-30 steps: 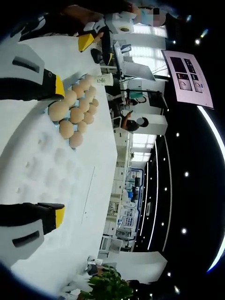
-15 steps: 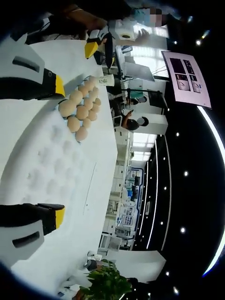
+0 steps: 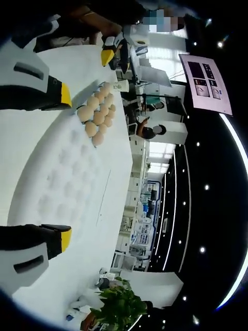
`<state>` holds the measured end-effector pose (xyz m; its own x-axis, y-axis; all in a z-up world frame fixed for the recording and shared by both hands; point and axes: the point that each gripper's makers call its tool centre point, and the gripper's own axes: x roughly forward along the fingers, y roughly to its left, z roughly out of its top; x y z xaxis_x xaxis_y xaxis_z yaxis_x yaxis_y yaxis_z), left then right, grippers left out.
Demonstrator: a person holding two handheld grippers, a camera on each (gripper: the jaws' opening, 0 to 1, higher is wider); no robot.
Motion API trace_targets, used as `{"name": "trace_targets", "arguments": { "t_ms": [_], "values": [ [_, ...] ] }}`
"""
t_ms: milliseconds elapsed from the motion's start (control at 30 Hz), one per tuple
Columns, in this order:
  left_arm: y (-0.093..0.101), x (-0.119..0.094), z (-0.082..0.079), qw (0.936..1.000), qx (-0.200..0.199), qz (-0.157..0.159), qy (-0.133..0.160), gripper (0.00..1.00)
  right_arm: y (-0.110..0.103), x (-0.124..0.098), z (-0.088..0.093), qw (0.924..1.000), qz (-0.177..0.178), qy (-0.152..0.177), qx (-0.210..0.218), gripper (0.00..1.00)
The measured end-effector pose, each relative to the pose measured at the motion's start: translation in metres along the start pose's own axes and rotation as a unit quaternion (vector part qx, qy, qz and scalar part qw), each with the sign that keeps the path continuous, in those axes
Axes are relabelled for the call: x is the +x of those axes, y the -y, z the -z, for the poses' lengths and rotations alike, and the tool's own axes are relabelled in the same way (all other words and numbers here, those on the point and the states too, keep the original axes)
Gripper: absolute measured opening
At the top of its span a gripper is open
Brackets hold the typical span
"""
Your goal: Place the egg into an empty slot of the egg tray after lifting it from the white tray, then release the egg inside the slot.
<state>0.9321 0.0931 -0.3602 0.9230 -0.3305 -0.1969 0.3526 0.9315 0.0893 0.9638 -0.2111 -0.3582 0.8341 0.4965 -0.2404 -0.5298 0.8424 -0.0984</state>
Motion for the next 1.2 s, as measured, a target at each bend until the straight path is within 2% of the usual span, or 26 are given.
{"name": "trace_targets", "arguments": {
  "t_ms": [333,767,1200],
  "values": [
    [0.002,0.000,0.000,1.0000,0.003,0.002,-0.001,1.00,0.005,-0.014,0.009,0.9999,0.008,-0.007,0.011,0.95],
    [0.000,-0.002,0.004,1.0000,0.005,0.001,-0.008,1.00,0.011,-0.014,0.015,0.9997,0.007,-0.014,0.016,0.94],
    [-0.001,-0.004,0.006,1.0000,0.002,-0.002,-0.008,1.00,0.008,-0.014,0.022,0.9994,-0.001,-0.022,0.027,0.93]
  ]
}}
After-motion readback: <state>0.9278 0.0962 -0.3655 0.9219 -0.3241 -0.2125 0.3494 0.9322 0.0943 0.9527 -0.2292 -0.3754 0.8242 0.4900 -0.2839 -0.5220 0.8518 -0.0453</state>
